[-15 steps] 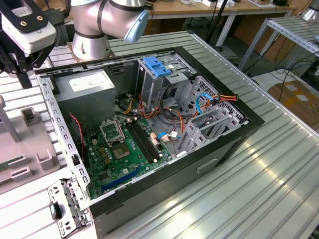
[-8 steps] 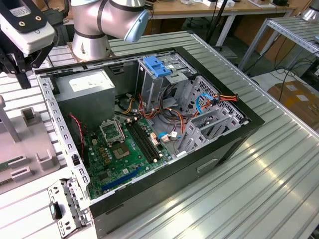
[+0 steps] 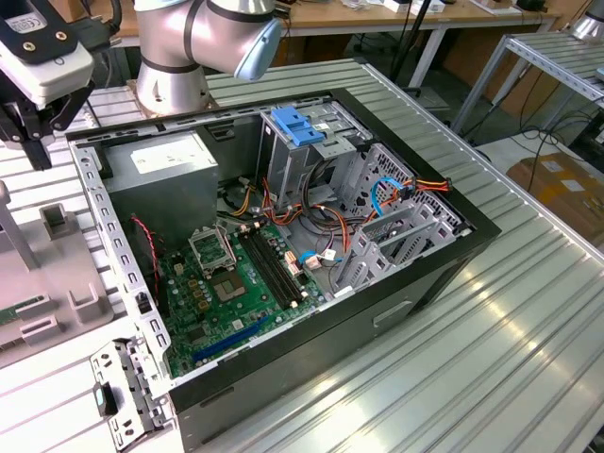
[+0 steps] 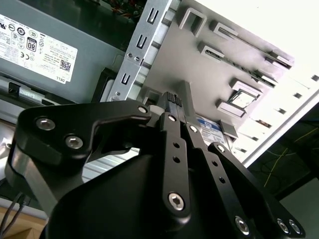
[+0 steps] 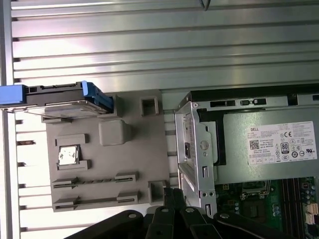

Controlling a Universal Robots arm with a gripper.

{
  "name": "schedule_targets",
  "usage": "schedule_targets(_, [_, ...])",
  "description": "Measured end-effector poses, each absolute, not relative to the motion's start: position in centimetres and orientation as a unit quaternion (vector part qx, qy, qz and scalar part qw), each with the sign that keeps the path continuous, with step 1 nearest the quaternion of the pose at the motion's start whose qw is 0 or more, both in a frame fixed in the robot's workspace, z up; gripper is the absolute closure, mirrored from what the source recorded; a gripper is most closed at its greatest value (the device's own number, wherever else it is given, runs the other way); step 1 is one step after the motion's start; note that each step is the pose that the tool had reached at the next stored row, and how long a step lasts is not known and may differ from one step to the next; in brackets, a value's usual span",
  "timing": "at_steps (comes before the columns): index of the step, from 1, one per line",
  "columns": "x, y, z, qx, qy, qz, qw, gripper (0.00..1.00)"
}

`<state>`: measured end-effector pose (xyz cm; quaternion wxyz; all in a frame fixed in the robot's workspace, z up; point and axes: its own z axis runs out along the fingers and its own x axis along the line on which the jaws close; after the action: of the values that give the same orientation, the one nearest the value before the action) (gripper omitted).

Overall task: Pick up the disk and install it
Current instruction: 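Reach for the disk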

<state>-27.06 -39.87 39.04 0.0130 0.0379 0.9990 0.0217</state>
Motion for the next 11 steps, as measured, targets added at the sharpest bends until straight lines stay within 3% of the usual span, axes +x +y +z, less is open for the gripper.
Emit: schedule_targets(11, [-28.2,-39.7,39.0,0.038,0.999,0.022,0.013,0.89])
